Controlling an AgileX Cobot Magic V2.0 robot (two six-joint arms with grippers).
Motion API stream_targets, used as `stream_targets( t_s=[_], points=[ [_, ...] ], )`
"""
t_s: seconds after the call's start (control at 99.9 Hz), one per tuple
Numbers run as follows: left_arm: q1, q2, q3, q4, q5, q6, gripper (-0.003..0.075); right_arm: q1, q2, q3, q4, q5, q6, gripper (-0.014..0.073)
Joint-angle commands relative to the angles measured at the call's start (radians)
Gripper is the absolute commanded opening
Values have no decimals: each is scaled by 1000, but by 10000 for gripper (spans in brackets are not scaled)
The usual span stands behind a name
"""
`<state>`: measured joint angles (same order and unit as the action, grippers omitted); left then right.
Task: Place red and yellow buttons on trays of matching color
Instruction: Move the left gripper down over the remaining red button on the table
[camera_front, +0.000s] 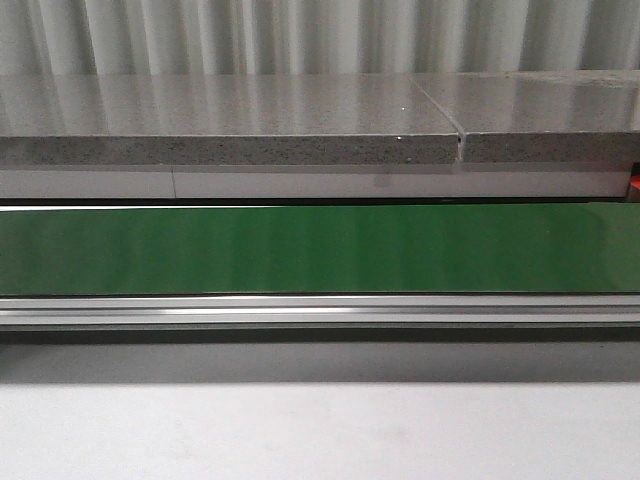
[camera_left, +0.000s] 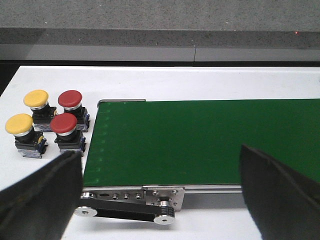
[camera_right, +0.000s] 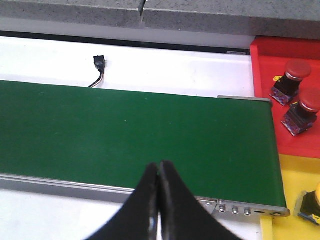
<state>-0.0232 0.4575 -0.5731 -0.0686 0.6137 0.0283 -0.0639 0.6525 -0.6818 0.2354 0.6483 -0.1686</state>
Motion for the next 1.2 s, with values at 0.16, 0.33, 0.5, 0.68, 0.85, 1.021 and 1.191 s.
stream_targets(
  t_s=[0.16,0.33,0.5,0.68,0.85,1.021,1.191],
  points=[
    [1,7,-29,6,-130,-114,658,0,-4,-26,2,-58,-11,-67],
    [59,90,-84,132,-124,-309,658,0,-4,-26,2,-58,-11,-67],
    [163,262,-162,141,-110,-341,658,0,-4,-26,2,-58,-11,-67],
    [275,496,-264,86,-96,-356,658,0,-4,-26,2,-58,-11,-67],
    [283,688,-349,90,-93,-352,658,0,-4,-26,2,-58,-11,-67],
    [283,847,-429,109,-100,-352,658,0,-4,-26,2,-58,-11,-67],
    [283,971,-483,116,-98,-352,658,0,-4,-26,2,-58,-11,-67]
  ],
)
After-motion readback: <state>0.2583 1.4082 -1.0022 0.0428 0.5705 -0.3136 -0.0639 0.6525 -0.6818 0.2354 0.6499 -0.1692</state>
